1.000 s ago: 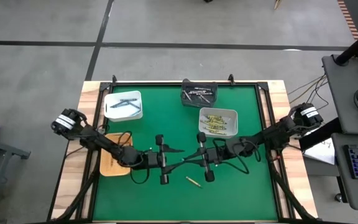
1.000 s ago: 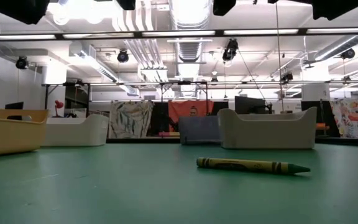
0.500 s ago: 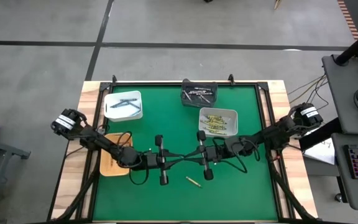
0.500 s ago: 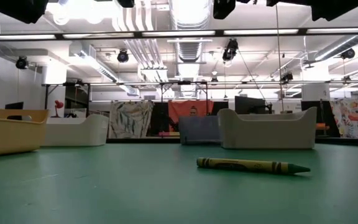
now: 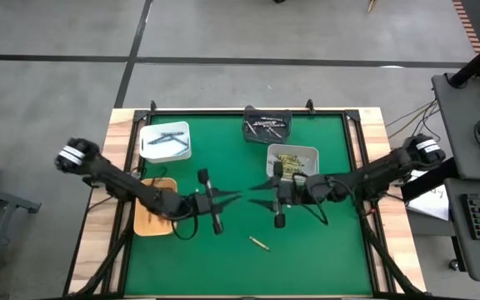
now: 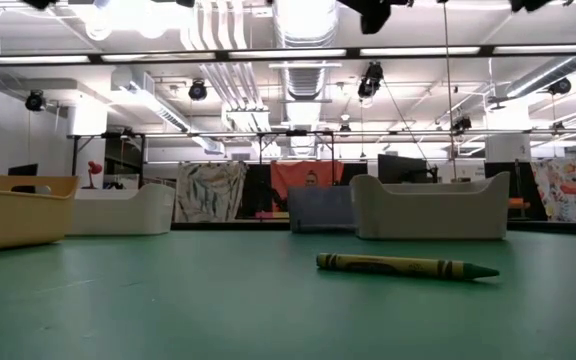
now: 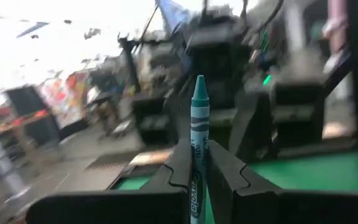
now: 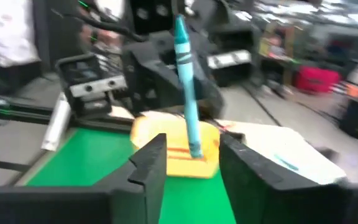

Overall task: Sort crayons
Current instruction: Put the blue crayon into the white bin

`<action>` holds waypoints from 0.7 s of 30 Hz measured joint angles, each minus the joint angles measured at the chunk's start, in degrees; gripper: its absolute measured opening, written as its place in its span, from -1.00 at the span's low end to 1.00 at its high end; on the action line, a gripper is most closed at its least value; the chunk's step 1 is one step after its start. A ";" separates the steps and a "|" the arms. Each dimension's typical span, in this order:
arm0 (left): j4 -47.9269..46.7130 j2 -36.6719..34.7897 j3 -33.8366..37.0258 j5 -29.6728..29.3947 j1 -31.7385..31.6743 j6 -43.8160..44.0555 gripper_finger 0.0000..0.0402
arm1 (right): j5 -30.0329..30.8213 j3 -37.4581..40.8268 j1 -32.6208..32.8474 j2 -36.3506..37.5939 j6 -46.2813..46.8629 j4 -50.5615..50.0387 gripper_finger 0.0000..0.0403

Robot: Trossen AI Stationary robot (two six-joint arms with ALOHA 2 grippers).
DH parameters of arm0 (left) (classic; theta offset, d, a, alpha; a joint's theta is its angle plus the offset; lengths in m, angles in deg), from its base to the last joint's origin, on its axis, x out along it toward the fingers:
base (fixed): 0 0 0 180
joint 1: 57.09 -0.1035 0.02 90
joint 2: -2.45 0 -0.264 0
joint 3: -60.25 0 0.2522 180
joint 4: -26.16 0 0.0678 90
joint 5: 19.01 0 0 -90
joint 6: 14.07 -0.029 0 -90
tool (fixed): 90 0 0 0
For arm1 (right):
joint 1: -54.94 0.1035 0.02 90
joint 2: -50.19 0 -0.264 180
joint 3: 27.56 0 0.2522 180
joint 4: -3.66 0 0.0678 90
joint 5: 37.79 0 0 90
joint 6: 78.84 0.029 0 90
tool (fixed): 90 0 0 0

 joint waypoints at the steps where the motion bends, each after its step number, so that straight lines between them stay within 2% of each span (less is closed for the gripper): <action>1: -4.44 -2.11 0.00 -0.80 -0.53 0.40 -0.99 | 1.82 -0.55 -0.02 1.11 -0.04 -2.75 -0.30; 5: -26.72 -11.54 -0.93 -3.89 -4.71 4.27 -0.99 | 7.86 -3.01 -0.04 5.00 -0.02 -13.66 -0.22; 11: -65.90 -20.08 -6.12 -4.71 -18.67 18.28 -0.99 | 8.86 -4.53 -0.02 7.02 0.55 -19.31 -0.20; 14: -76.68 -21.07 -7.86 -1.14 -27.48 21.27 -0.99 | 8.96 -4.53 -0.13 6.53 0.62 -19.12 -0.22; 21: -87.60 -18.67 -9.05 11.75 -46.99 19.46 -0.99 | 9.40 -4.51 -0.52 5.63 1.61 -19.97 -0.22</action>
